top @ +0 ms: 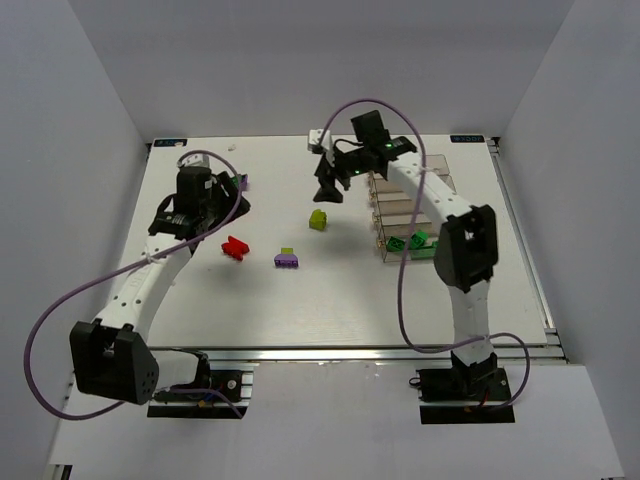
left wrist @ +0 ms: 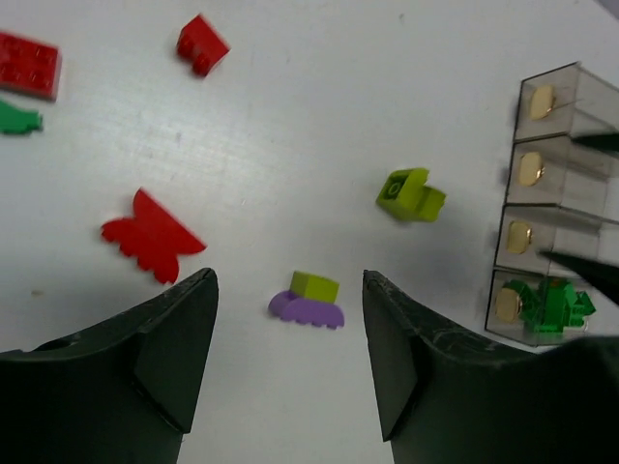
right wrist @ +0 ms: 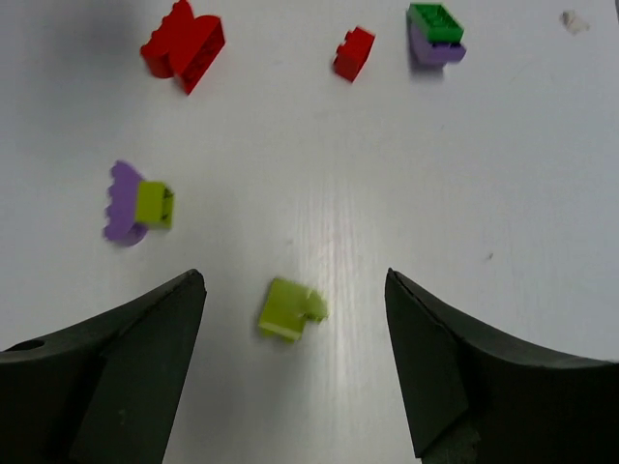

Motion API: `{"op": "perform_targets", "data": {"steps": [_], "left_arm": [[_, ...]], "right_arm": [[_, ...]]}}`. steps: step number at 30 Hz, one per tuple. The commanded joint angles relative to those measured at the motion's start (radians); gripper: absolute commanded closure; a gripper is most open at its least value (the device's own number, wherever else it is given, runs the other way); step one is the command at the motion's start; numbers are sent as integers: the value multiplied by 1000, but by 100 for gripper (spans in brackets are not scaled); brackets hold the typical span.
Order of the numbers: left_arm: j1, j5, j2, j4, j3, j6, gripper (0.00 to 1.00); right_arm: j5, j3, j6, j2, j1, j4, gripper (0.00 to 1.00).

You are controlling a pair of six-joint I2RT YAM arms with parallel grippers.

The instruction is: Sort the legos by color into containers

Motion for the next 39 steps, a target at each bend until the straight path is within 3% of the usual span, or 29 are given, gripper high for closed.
{"op": "perform_targets", "data": {"steps": [1,3,9,14,16,17,18,19,22,24,25,26,29,39], "left_arm": [[12,-20,-127,-92,-31,-33,29],[13,-45,-194,-111,-58,-50,29],[16,-152,-328,-180,-117,-108,26],[30,-161,-315,-168,-118,-108,25],[59,-114,-263,-137,-82,-96,38],[76,-90,-198,-125,-68,-92,50],[94,-60,-163,-108,-54,-87,62],[146,14,-128,-67,-43,-85,79],[260,171,30,1,13,-125,83],[294,288,166,27,73,-169,76],[302,305,207,50,96,-223,67],[300,322,245,67,116,-248,47],[300,328,435,107,242,-366,23],[302,219,820,-28,642,-631,18]], "right_arm": [[-59,158,-65,132,44,96,20],[-64,243,-80,222,75,156,18],[92,244,1,365,141,622,13],[192,340,111,454,168,731,18],[235,267,175,421,175,777,30],[251,234,192,366,173,790,36],[261,202,203,336,167,794,51],[255,139,215,303,162,787,57],[176,61,266,174,124,715,62],[125,7,269,89,94,652,53],[98,-13,268,59,87,609,41],[91,-71,268,-4,80,595,37],[93,-236,263,-143,52,584,31],[93,-542,304,-437,-23,583,29]]}}
